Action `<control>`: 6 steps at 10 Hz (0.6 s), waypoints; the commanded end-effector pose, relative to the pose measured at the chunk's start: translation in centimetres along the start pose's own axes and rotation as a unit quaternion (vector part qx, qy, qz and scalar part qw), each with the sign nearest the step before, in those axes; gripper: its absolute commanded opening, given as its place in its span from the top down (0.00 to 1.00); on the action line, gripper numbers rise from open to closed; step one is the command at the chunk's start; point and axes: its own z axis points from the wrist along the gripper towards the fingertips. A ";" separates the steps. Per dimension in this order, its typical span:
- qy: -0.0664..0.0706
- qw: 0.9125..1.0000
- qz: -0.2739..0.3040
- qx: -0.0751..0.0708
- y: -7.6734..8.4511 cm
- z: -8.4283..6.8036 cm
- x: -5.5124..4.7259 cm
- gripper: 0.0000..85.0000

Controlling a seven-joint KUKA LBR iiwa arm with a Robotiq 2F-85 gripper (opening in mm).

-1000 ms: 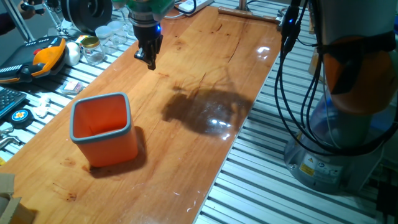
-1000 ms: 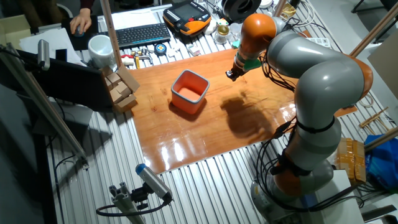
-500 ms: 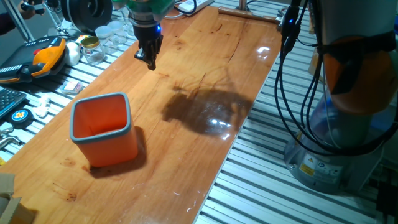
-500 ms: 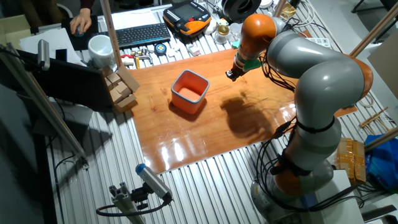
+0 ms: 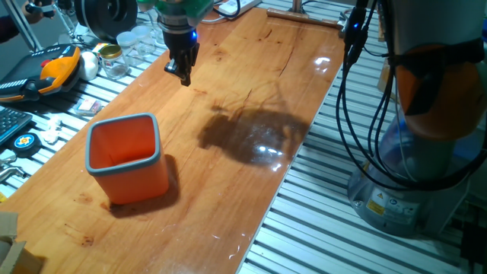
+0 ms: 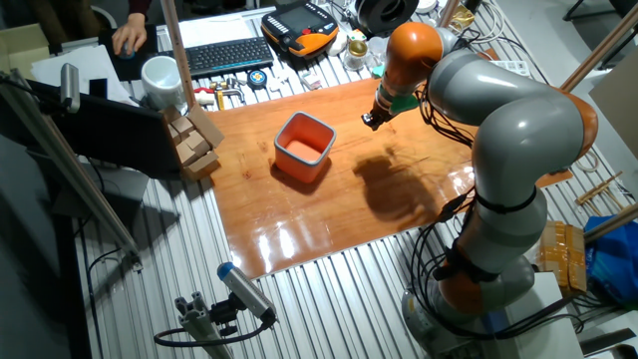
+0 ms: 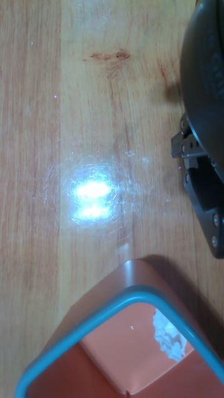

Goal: Put the garbage in the trash can

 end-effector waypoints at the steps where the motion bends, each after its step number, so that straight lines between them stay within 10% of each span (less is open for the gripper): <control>1: 0.000 1.000 0.000 0.000 0.0 0.0 0.0 1.00; 6: 0.000 1.000 0.000 0.001 0.0 0.1 -0.1 1.00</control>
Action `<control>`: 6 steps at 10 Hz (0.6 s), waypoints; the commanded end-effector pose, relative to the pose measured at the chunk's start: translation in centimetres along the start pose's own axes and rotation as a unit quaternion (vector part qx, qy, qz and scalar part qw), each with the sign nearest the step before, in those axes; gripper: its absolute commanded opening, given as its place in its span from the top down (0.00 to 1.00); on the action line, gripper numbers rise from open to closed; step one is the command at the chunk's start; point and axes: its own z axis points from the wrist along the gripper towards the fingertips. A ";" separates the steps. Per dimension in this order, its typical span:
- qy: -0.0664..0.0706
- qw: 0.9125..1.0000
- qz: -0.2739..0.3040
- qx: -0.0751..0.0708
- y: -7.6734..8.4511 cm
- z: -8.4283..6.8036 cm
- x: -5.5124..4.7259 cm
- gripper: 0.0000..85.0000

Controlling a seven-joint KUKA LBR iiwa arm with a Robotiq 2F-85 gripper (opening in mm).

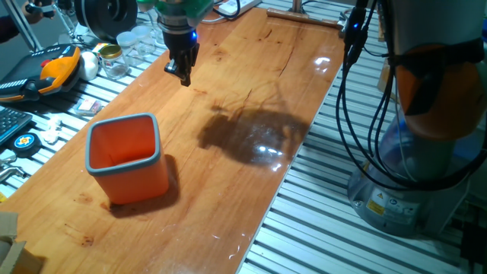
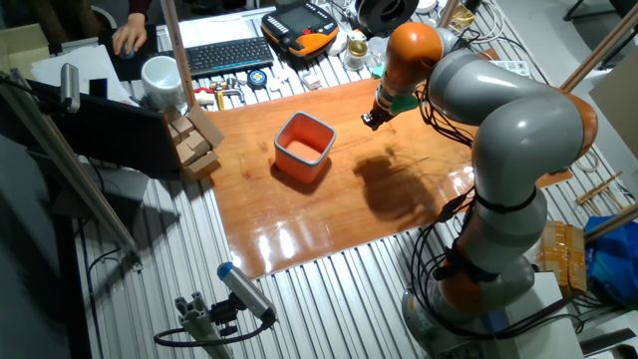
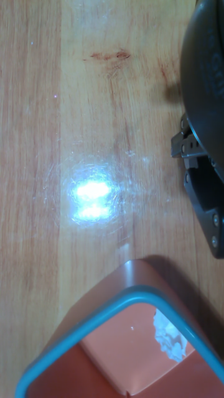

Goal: Put the garbage in the trash can

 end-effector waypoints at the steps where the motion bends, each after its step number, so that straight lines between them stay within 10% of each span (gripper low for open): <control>1: 0.000 1.000 0.000 0.000 0.0 0.0 0.0 1.00; 6: -0.003 1.000 0.000 -0.002 0.0 0.1 -0.1 1.00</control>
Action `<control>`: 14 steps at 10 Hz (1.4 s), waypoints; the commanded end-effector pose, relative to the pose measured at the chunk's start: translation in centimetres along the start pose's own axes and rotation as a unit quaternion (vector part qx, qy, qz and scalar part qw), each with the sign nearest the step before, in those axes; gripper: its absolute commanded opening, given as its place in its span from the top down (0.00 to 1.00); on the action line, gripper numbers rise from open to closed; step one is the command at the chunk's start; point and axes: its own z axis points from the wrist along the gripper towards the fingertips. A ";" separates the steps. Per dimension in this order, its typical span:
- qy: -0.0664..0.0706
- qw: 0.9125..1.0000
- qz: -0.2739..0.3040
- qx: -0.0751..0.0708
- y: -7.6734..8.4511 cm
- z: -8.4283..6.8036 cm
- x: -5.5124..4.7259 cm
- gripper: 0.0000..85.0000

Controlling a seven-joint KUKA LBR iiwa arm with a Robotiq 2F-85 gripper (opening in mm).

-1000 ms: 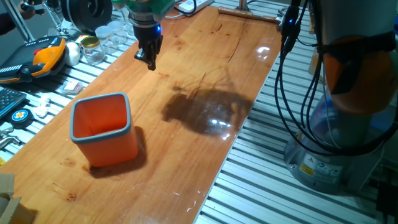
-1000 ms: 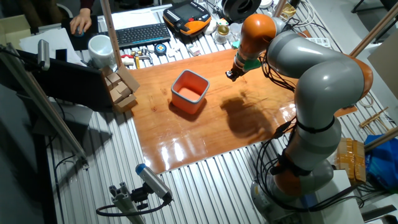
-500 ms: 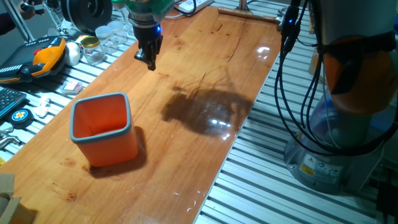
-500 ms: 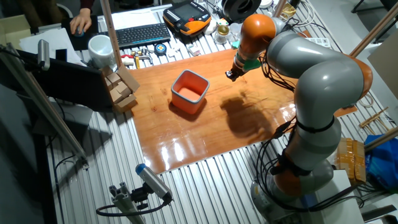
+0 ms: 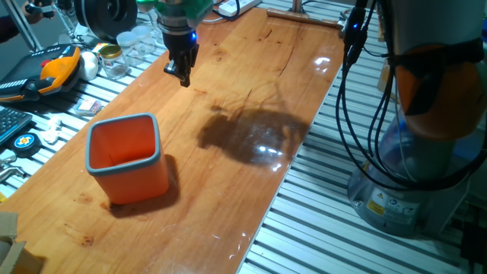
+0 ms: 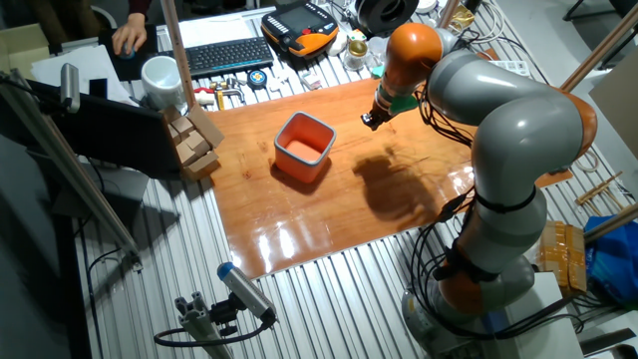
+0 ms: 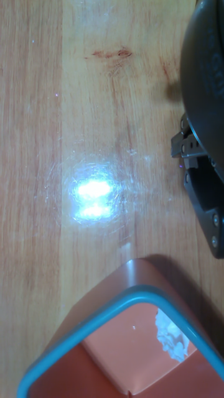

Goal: Put the garbage in the trash can

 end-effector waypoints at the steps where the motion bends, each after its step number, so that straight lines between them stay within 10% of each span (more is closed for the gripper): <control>1: 0.000 1.000 0.000 0.000 0.0 0.0 0.0 1.00; 14: -0.002 1.000 0.004 0.006 0.4 -0.3 -0.2 1.00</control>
